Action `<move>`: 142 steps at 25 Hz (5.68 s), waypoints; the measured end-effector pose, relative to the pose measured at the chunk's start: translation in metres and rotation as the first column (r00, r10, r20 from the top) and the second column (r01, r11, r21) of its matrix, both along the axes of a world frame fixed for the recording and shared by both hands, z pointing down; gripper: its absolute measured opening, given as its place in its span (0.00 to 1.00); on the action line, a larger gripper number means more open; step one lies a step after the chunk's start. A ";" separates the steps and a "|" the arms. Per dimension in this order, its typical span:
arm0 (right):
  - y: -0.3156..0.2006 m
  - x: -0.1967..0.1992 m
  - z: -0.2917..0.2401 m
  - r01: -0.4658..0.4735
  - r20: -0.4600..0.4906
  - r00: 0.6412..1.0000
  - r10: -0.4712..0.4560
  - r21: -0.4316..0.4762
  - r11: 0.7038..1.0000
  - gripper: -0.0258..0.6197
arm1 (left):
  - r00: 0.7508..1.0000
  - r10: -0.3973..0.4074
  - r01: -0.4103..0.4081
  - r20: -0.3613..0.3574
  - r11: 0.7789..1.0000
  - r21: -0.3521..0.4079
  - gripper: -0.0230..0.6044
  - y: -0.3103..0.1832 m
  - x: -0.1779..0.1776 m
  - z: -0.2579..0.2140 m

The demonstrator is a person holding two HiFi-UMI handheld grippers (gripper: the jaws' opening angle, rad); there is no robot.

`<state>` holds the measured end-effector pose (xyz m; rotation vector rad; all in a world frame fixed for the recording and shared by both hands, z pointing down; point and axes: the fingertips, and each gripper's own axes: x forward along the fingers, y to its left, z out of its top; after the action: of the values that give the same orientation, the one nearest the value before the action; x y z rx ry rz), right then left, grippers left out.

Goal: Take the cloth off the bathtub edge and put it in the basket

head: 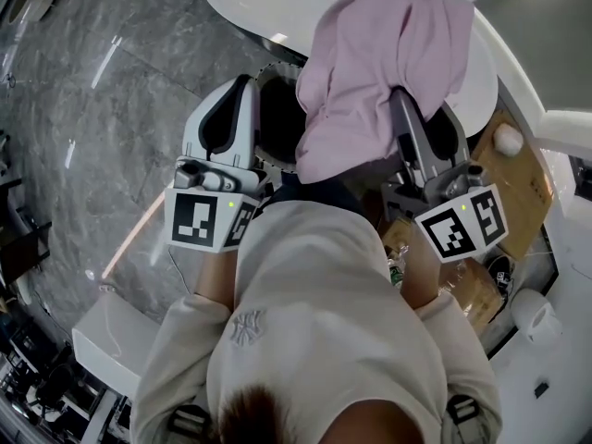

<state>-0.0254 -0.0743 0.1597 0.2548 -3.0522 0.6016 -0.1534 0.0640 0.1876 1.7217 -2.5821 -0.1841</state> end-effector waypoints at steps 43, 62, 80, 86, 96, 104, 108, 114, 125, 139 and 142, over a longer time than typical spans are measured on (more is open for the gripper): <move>0.091 -0.063 0.020 0.044 -0.022 0.999 -0.045 -0.032 0.998 0.22 | 1.000 0.005 -0.004 0.011 1.000 -0.007 0.11 0.079 -0.059 -0.005; 0.085 -0.087 0.038 -0.014 -0.076 0.997 0.012 -0.023 1.000 0.22 | 0.998 0.057 -0.057 -0.029 0.998 -0.011 0.11 0.074 -0.087 0.011; 0.089 -0.089 0.092 0.007 -0.152 0.988 -0.011 -0.031 1.000 0.22 | 0.997 0.067 -0.069 -0.050 0.997 -0.036 0.11 0.071 -0.085 0.021; 0.091 -0.089 0.110 0.014 -0.170 0.985 -0.020 -0.037 0.999 0.22 | 0.996 0.070 -0.072 -0.052 0.996 -0.045 0.11 0.072 -0.085 0.027; 0.100 -0.089 0.151 0.045 -0.218 0.974 -0.053 -0.042 0.998 0.22 | 0.997 0.061 -0.064 -0.052 0.996 -0.061 0.11 0.076 -0.084 0.033; 0.104 -0.086 0.195 0.043 -0.257 0.964 -0.063 -0.082 0.996 0.22 | 0.998 0.041 -0.045 -0.050 0.995 -0.093 0.11 0.079 -0.093 0.046; 0.105 -0.088 0.213 0.048 -0.270 0.960 -0.073 -0.096 0.994 0.22 | 0.998 0.038 -0.044 -0.060 0.993 -0.107 0.11 0.080 -0.093 0.056; 0.101 -0.092 0.239 0.047 -0.288 0.954 -0.079 -0.117 0.992 0.22 | 0.996 0.055 -0.064 -0.076 0.990 -0.124 0.11 0.067 -0.093 0.078; 0.099 -0.097 0.289 0.057 -0.342 0.934 -0.100 -0.133 0.989 0.22 | 0.987 0.067 -0.087 -0.145 0.987 -0.136 0.11 0.042 -0.093 0.131; 0.093 -0.099 0.366 -0.020 -0.393 0.918 -0.051 -0.173 0.985 0.22 | 0.974 0.051 -0.094 -0.222 0.977 -0.189 0.11 0.023 -0.084 0.218; 0.094 -0.095 0.385 -0.036 -0.402 0.915 -0.044 -0.189 0.981 0.22 | 0.967 0.040 -0.093 -0.250 0.975 -0.204 0.11 0.022 -0.078 0.239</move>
<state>-0.1209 0.0197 0.5443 0.3217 -2.5755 0.7340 -0.2316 0.0865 0.4261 1.5964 -2.2738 -0.1037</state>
